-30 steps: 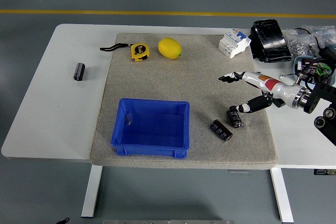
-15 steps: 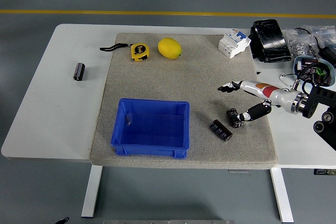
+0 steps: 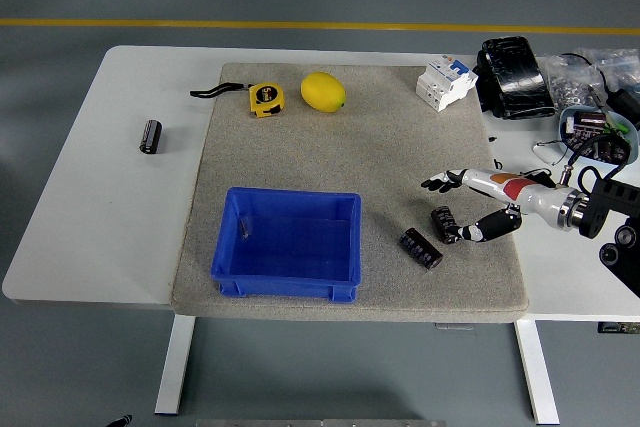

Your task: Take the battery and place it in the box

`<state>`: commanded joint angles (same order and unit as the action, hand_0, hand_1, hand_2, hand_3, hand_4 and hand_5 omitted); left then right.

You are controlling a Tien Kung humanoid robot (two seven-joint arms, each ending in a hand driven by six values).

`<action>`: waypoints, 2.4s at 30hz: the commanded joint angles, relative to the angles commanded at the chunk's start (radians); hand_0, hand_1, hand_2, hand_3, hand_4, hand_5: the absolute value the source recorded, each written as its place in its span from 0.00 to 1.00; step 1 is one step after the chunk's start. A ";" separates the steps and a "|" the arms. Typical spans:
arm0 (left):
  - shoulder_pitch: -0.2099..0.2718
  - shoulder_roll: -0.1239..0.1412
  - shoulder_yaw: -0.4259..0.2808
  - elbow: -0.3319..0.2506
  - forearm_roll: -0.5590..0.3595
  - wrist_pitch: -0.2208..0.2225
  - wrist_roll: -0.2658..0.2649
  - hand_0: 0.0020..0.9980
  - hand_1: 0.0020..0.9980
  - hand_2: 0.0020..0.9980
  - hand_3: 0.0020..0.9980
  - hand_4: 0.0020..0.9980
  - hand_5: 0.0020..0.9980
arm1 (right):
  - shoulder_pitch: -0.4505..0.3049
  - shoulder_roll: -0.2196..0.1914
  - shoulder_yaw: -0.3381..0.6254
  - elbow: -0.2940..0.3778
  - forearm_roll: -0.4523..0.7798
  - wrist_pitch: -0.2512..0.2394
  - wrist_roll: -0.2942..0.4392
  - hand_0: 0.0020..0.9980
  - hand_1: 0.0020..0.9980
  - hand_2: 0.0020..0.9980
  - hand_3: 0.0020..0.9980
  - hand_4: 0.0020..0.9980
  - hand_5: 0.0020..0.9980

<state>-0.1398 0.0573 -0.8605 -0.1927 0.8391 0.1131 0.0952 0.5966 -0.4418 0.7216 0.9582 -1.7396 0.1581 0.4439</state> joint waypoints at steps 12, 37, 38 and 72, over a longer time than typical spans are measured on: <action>0.003 -0.001 -0.025 0.002 0.034 -0.004 0.004 0.72 0.79 0.82 0.64 0.73 0.60 | -0.002 -0.020 0.001 0.060 -0.002 0.029 -0.005 0.84 0.79 0.83 0.87 0.73 0.06; 0.008 -0.001 -0.040 -0.001 0.065 -0.008 0.014 0.72 0.79 0.82 0.64 0.73 0.60 | -0.019 0.020 -0.016 -0.030 -0.043 0.005 -0.008 0.84 0.79 0.83 0.87 0.73 0.05; 0.008 -0.001 -0.039 -0.001 0.065 -0.008 0.014 0.72 0.79 0.82 0.64 0.73 0.60 | -0.020 0.024 -0.015 -0.033 -0.042 -0.001 -0.007 0.84 0.79 0.83 0.87 0.73 0.05; 0.000 0.000 -0.017 -0.002 0.034 -0.008 0.010 0.71 0.79 0.82 0.63 0.73 0.60 | 0.002 0.028 0.048 -0.031 -0.059 -0.048 0.004 0.58 0.49 0.51 0.53 0.37 0.00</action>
<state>-0.1395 0.0578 -0.8775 -0.1946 0.8731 0.1052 0.1056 0.5990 -0.4141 0.7697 0.9272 -1.7982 0.1096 0.4482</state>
